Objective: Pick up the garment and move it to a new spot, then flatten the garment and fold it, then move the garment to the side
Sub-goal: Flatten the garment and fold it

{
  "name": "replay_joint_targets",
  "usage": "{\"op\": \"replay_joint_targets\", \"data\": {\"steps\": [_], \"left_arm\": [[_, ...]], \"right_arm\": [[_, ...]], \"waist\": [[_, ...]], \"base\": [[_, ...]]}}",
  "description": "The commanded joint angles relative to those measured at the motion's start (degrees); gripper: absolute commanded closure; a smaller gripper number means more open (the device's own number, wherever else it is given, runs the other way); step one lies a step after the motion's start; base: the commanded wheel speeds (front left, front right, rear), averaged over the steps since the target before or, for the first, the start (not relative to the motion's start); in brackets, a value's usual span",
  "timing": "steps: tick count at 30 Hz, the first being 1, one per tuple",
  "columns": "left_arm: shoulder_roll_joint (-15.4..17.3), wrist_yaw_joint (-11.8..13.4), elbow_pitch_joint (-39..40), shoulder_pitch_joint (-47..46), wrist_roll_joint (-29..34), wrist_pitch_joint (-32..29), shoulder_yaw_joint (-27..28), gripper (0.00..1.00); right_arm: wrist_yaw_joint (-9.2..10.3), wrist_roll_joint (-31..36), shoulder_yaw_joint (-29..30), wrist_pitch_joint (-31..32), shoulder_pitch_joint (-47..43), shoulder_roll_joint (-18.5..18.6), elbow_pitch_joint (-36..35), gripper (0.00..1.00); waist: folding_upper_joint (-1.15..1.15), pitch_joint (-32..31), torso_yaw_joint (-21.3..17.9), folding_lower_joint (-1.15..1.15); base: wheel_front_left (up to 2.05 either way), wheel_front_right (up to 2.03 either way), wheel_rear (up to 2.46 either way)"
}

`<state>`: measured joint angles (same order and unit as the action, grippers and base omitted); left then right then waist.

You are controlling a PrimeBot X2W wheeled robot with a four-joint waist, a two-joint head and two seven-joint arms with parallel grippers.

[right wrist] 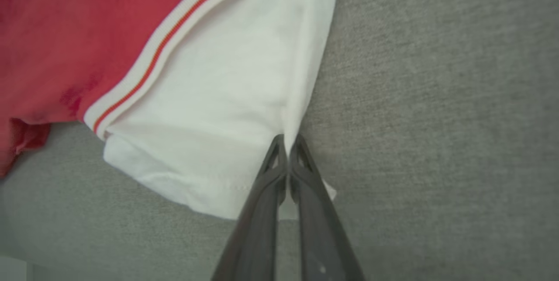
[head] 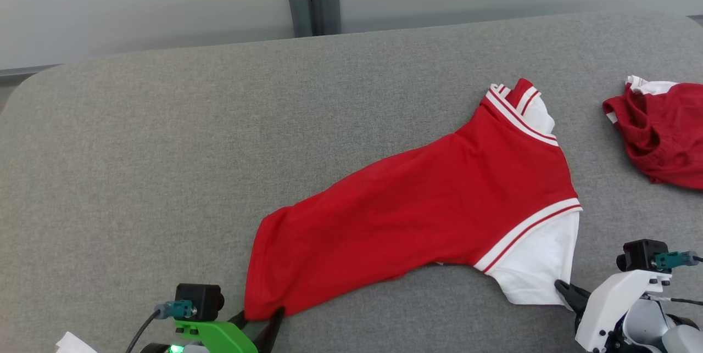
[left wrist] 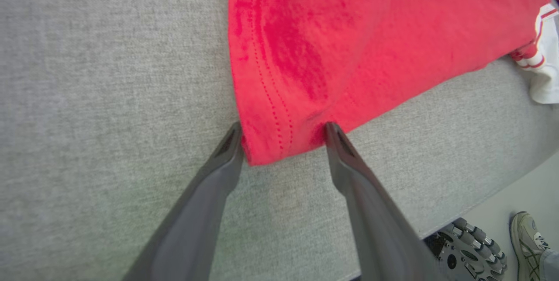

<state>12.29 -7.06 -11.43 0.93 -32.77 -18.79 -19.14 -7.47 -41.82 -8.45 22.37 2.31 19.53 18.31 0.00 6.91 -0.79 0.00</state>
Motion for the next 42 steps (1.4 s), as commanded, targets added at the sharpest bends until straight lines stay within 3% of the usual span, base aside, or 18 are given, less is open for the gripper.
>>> {"op": "replay_joint_targets", "data": {"steps": [1, 6, 13, 23, 29, 36, 42], "left_arm": [[0.5, -0.3, -0.1, -0.6, -1.1, 0.0, -0.4, 1.00], [2.2, -0.4, 1.6, 0.6, -3.0, 0.2, -0.9, 1.00], [5.2, -0.4, 7.7, 0.3, -3.9, 0.7, 0.1, 1.00], [11.0, -0.5, 15.1, -11.0, -1.9, -0.5, 2.3, 1.00], [14.3, -0.4, 13.3, -26.0, -3.1, -3.0, 2.5, 1.00], [18.9, -0.5, 4.2, -49.8, -4.2, -2.6, -4.8, 1.00], [17.4, -0.5, -8.0, -69.0, -8.8, 0.8, -7.7, 1.00]], "right_arm": [[-0.05, -0.7, -1.3, 0.7, -0.6, -0.3, 0.5, 1.00], [-0.05, -3.8, -2.3, -1.3, -0.1, -0.1, -1.6, 1.00], [-0.05, -13.0, -2.8, -3.5, 0.2, 1.7, -7.9, 1.00], [-0.05, -20.3, -4.8, -10.1, 9.2, 6.3, -17.0, 1.00], [-0.05, -23.1, -7.5, -14.9, 24.4, 7.5, -16.2, 1.00], [-0.05, -24.1, -12.3, -21.9, 48.2, 8.9, -8.8, 1.00], [-0.05, -23.7, -16.9, -24.3, 68.2, 7.9, 1.3, 1.00]], "waist": [[0.00, -0.1, 0.0, 0.00], [0.00, -0.4, -0.1, 0.00], [0.00, -1.1, 0.1, 0.00], [0.00, 1.6, -0.5, 0.00], [0.00, 8.8, -0.5, 0.00], [0.00, 17.6, 0.1, 0.00], [0.00, 22.2, 0.4, 0.00]], "base": [[0.00, 0.00, 0.00], [0.00, 0.00, 0.00], [0.00, 0.00, 0.00], [0.00, 0.00, 0.00], [0.00, 0.00, 0.00], [0.00, 0.00, 0.00], [0.00, 0.00, 0.00]]}}
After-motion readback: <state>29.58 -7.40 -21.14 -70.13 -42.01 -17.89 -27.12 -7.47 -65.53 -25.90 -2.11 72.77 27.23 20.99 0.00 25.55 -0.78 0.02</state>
